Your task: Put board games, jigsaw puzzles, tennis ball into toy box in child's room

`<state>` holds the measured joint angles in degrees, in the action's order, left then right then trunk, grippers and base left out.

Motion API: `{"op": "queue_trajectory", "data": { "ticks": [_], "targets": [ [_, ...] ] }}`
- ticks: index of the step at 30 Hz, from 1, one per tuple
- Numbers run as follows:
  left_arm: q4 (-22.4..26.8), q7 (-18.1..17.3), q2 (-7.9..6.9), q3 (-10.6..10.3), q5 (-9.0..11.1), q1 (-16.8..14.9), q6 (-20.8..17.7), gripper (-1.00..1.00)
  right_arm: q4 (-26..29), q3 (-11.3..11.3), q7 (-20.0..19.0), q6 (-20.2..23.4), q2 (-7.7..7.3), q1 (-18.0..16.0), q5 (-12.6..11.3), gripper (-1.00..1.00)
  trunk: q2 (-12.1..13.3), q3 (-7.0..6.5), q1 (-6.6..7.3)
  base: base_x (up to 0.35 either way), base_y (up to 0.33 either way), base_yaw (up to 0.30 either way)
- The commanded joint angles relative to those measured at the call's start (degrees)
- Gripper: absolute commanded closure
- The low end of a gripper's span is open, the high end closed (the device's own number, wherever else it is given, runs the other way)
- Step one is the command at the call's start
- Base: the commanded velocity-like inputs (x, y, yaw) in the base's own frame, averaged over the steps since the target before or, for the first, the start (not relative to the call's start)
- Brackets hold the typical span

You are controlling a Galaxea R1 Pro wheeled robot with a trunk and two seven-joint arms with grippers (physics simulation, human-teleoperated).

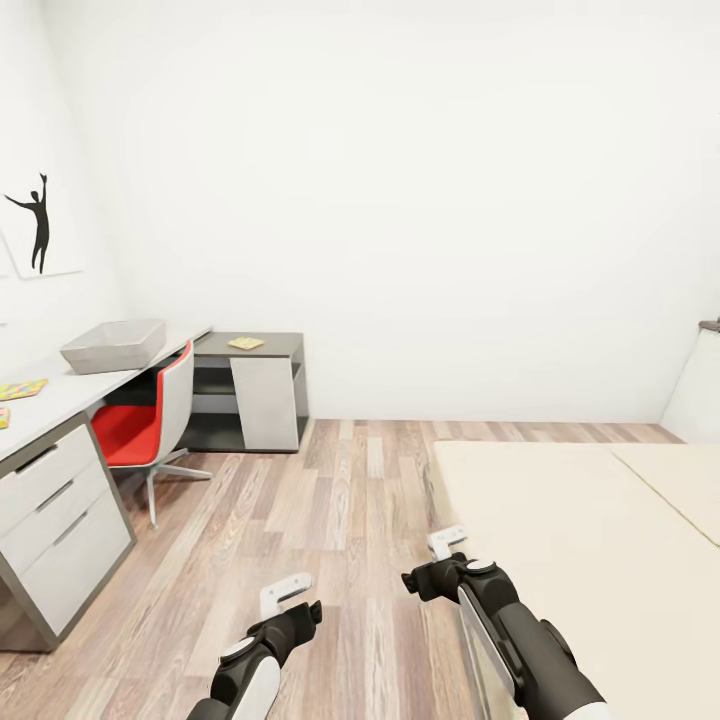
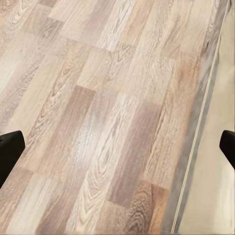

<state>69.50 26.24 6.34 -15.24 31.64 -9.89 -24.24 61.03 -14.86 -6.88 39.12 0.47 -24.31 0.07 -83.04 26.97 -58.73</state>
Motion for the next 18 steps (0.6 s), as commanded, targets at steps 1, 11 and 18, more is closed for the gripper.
{"op": "queue_trajectory", "data": {
  "ticks": [1, 11, 18],
  "targets": [
    [0.1, 0.6, -0.01, -0.1, 0.6, 0.0, -0.1, -1.00, 0.1, 0.0, -0.2, 0.3, 0.01, 0.0, 0.0, -1.00, 0.0, 0.07, 0.00, 0.000, -0.258, 0.000],
    [0.1, 0.7, -0.01, -0.2, 0.5, 0.0, -0.1, -1.00, 0.1, 0.0, -0.2, 0.3, 0.03, 0.0, 0.0, -1.00, 0.0, 0.07, 0.00, 0.000, -0.280, 0.000],
    [0.1, 0.8, -0.01, -0.2, 0.5, 0.0, -0.1, -1.00, 0.1, 0.0, -0.2, 0.3, 0.05, 0.0, 0.0, -1.00, 0.0, 0.07, 0.00, 0.000, -0.295, 0.000]
  ]
}}
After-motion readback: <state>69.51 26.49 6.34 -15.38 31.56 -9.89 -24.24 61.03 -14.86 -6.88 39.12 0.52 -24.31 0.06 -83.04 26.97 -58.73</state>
